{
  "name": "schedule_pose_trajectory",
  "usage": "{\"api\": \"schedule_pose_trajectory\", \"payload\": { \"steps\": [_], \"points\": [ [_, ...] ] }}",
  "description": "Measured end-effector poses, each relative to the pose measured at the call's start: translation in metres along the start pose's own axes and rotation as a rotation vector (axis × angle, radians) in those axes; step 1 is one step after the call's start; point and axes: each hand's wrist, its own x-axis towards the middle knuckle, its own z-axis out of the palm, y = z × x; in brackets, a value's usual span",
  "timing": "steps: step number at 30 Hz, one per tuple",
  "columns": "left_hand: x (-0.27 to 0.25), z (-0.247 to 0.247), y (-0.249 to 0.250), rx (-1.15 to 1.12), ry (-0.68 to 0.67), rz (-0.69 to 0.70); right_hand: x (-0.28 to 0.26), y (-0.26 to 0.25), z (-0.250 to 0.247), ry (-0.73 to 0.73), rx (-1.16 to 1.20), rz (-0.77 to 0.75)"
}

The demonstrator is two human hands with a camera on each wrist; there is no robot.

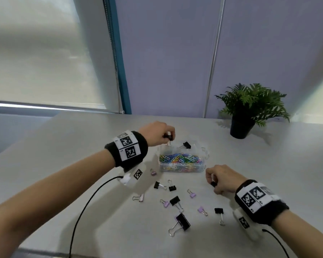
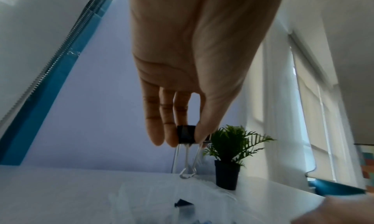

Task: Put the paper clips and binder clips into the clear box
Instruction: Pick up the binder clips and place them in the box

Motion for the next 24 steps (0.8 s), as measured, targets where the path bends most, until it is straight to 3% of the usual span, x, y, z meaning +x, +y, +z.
{"api": "schedule_pose_trajectory", "payload": {
  "steps": [3, 6, 11, 14, 17, 20, 24],
  "points": [
    [0.035, 0.002, 0.0, 0.011, 0.016, -0.023, 0.0, -0.003, 0.01, 0.028, -0.04, -0.024],
    [0.059, 0.015, -0.007, 0.014, -0.055, -0.054, 0.001, 0.004, 0.009, 0.044, 0.002, -0.053],
    [0.058, 0.023, -0.026, -0.063, -0.176, -0.092, -0.006, 0.025, -0.005, 0.016, 0.152, -0.025],
    [0.034, 0.014, -0.041, -0.125, -0.137, -0.122, -0.008, 0.031, -0.028, 0.054, 0.408, -0.039],
    [-0.008, 0.008, -0.056, -0.139, -0.186, -0.193, 0.002, 0.027, -0.056, 0.122, 0.736, -0.094],
    [-0.052, 0.015, -0.066, -0.106, -0.294, -0.293, 0.028, 0.014, -0.075, 0.211, 0.831, -0.12],
    [-0.099, 0.041, -0.063, -0.057, -0.449, -0.411, 0.075, -0.006, -0.083, 0.227, 0.901, -0.12]
  ]
}}
